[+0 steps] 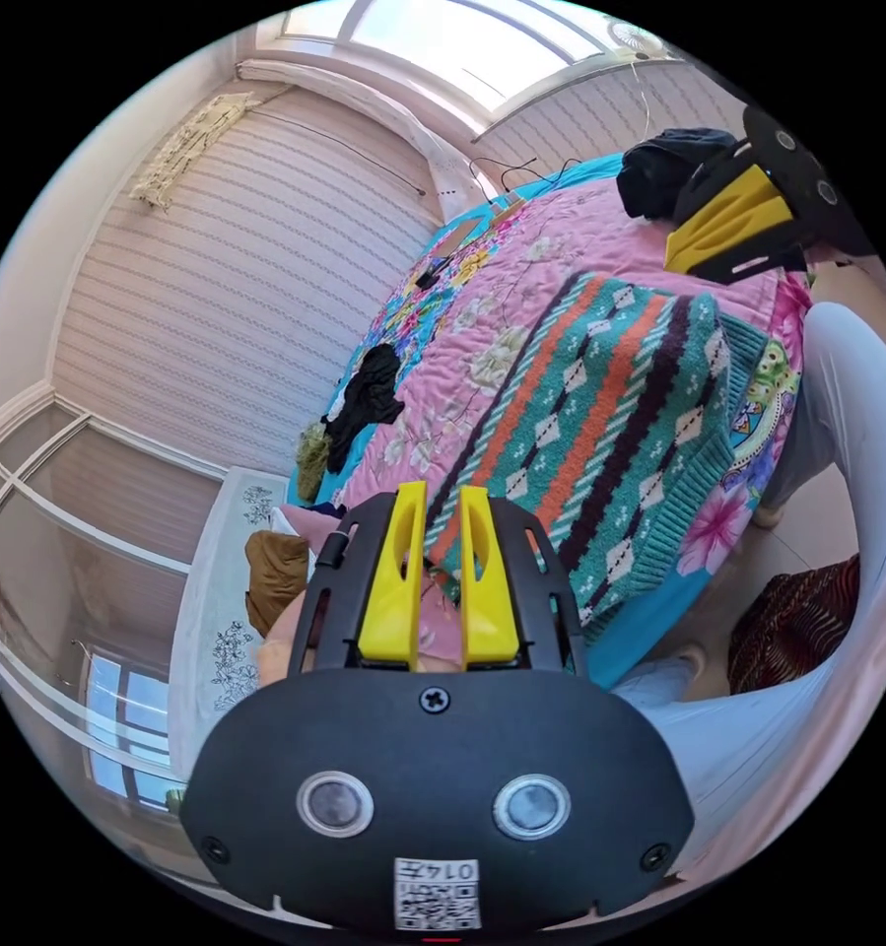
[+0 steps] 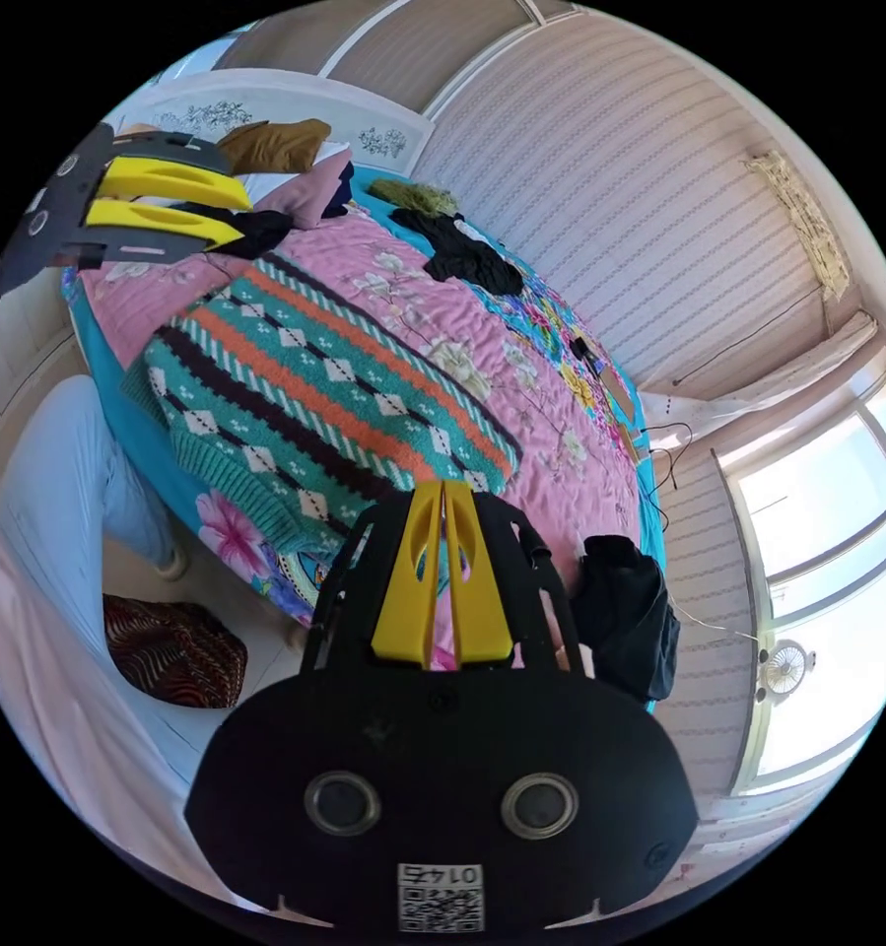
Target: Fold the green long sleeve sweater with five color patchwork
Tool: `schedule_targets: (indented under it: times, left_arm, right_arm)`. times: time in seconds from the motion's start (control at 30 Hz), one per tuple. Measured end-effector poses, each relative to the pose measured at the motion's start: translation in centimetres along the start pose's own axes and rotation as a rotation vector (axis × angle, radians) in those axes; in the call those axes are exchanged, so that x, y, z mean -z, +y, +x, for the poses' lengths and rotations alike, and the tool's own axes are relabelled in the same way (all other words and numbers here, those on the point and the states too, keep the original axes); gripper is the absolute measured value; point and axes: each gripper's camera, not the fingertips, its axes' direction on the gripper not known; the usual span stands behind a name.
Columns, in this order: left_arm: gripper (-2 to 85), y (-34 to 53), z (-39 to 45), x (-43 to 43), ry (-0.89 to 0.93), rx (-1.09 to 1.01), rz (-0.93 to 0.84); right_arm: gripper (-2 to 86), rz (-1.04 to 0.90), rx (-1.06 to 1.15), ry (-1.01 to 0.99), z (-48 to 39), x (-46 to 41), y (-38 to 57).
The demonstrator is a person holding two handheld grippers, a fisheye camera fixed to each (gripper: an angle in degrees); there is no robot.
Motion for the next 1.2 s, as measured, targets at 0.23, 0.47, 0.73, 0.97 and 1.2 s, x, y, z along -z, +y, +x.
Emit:
schedule_targets:
  times: [0.23,0.47,0.73,0.97,1.2]
  left_arm:
    - [5.2,0.2,3.5,-1.1,0.062,0.042,-0.029]
    - [-0.2,1.9,13.3,-8.4,0.202,-0.090,-0.293]
    - [-1.0,2.2,18.2,-9.5,0.109,-0.213,-0.305]
    - [-0.9,1.8,14.0,-4.0,0.340,-0.027,-0.098]
    - [-0.9,1.3,18.5,-7.6,0.430,-0.045,-0.175]
  right_arm:
    - [-1.0,-0.057,0.042,-0.157,-3.1,-2.0,-4.4]
    - [-1.0,-0.361,-0.041,-0.270,-5.0,-9.5,-3.6]
    - [-0.9,-0.392,-0.003,-0.212,-7.6,-11.9,-6.1]
    - [-1.0,-0.166,-0.081,-0.328,-4.4,-7.1,-10.0]
    - [-1.0,-0.105,0.138,-0.348,-6.3,-9.4,-18.7]
